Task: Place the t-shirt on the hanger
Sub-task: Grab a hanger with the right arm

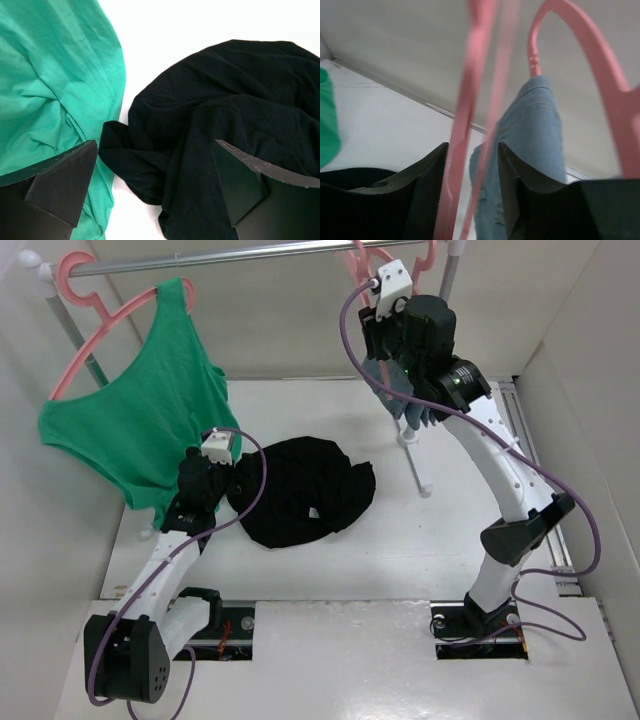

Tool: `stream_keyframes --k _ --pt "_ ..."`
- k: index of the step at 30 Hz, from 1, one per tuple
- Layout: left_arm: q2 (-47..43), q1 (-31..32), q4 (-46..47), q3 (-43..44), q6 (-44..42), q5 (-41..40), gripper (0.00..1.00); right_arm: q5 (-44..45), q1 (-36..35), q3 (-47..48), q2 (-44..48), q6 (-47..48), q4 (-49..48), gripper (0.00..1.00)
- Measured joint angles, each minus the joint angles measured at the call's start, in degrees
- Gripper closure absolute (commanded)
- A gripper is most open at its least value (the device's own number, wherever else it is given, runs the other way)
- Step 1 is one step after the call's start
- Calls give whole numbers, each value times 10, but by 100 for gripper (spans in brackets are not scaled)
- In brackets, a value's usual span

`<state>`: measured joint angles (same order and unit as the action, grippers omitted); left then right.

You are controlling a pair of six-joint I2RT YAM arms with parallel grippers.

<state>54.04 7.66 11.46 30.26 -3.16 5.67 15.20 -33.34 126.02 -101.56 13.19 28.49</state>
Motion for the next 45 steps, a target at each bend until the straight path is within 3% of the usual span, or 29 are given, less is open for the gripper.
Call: stream_keyframes --k 1,3,4,12,26,35,40,45 --pt "0 0 3 -2 0 -1 0 -7 0 -1 -3 1 -3 74" --pt "0 0 3 -7 0 -2 0 -19 0 -6 -6 1 -6 87" --pt "0 0 3 -8 0 -2 0 -27 0 -9 -6 1 -8 100" --pt "0 0 3 -9 -14 4 0 -87 0 -39 6 14 -41 100" --pt "0 0 -8 -9 -81 123 2 -361 0 -61 69 68 -56 100" --pt "-22 0 -32 23 -146 223 8 -486 0 -224 130 71 -62 100" --pt "-100 0 3 36 -192 297 0 -558 3 -355 174 75 -57 100" --pt "-156 0 66 37 -240 373 0 -620 5 -428 188 79 -55 100"
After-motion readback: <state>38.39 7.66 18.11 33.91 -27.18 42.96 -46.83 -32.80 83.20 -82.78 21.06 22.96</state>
